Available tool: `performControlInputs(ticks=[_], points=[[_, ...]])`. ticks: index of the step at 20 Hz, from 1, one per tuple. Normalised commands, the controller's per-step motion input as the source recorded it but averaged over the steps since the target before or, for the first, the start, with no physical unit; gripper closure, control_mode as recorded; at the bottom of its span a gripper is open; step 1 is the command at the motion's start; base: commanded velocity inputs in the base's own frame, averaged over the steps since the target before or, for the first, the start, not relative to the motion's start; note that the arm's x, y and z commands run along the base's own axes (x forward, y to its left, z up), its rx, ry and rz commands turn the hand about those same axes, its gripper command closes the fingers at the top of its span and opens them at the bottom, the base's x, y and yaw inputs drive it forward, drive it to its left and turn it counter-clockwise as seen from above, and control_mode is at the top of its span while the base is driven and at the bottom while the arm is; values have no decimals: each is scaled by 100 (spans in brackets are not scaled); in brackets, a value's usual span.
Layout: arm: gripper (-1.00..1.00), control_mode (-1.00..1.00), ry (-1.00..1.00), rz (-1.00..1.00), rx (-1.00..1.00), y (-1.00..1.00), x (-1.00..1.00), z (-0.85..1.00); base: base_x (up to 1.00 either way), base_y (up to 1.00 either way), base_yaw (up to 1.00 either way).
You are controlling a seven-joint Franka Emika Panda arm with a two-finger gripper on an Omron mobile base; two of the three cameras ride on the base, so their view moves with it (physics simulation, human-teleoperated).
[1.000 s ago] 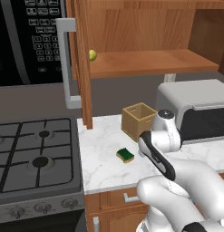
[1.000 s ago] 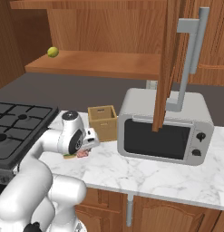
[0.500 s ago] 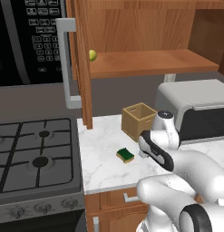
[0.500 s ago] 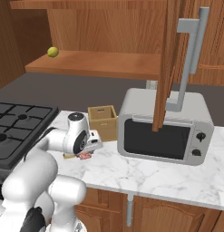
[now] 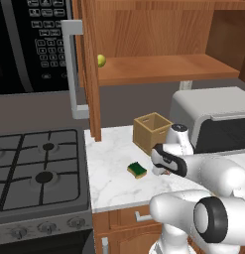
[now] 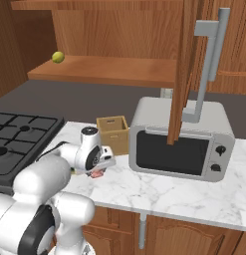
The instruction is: Pick the bar soap and sponge from the cabinet and place them on the counter.
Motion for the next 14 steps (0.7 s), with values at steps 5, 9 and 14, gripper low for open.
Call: performControlInputs(ticks=[5, 9, 14], points=[[100, -100, 0, 4, 0, 0, 0, -44, 0, 0, 0], [100, -100, 0, 4, 0, 0, 0, -41, 0, 0, 0], [100, -100, -1, 3, 0, 0, 0, -26, 0, 0, 0]])
